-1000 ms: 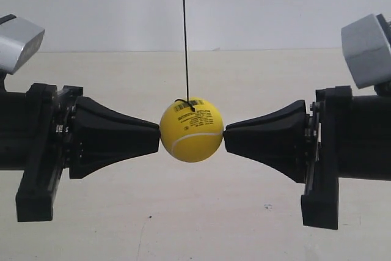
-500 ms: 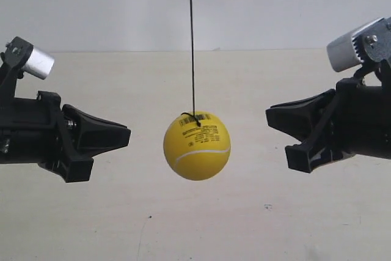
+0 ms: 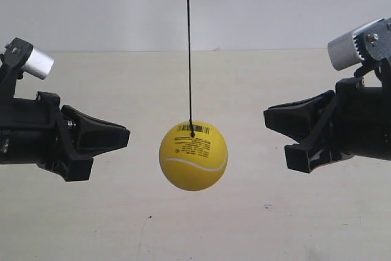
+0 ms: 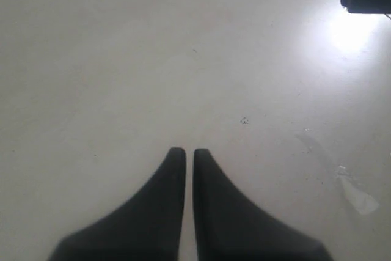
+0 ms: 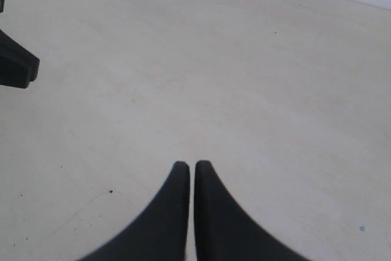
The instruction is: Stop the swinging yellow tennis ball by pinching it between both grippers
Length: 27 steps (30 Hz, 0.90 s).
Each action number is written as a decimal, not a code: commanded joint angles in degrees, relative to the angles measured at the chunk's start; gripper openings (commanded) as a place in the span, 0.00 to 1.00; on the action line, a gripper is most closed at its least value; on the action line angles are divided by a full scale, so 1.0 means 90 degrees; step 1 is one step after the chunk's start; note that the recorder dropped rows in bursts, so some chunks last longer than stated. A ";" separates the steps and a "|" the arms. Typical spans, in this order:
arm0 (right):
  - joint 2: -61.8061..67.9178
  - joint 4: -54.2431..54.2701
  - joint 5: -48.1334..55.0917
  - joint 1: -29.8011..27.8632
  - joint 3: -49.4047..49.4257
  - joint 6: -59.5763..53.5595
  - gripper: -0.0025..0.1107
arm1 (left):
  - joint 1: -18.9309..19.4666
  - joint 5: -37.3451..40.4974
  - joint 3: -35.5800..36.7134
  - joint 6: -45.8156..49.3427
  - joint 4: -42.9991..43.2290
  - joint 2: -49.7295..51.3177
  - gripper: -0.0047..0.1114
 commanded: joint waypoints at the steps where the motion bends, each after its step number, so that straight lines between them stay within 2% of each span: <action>1: -0.0027 -0.0048 -0.0040 0.0003 -0.0002 0.0033 0.02 | -0.0014 0.0109 -0.0023 -0.0047 0.0054 -0.0265 0.08; 5: -0.0021 -0.0055 -0.0253 0.0003 -0.0002 0.0033 0.02 | -0.0014 0.0028 -0.0023 -0.0047 0.0054 -0.0548 0.08; 11: -0.0021 -0.0150 -0.1402 0.0003 -0.0002 -0.0211 0.02 | -0.0014 -0.0631 -0.0023 -0.0047 0.0054 -0.0722 0.08; 16: -0.0021 -0.0167 -0.1533 0.0003 -0.0002 -0.0263 0.02 | -0.0014 -0.0908 -0.0023 -0.0047 0.0054 -0.0729 0.08; 22: -0.0021 -0.0167 -0.1618 0.0003 -0.0002 -0.0279 0.02 | -0.0014 -0.1814 -0.0023 0.0036 0.0013 -0.0729 0.08; 27: -0.0021 -0.0167 -0.2183 0.0003 -0.0002 -0.0461 0.02 | -0.0014 -0.2156 -0.0023 0.0319 -0.0039 -0.0729 0.08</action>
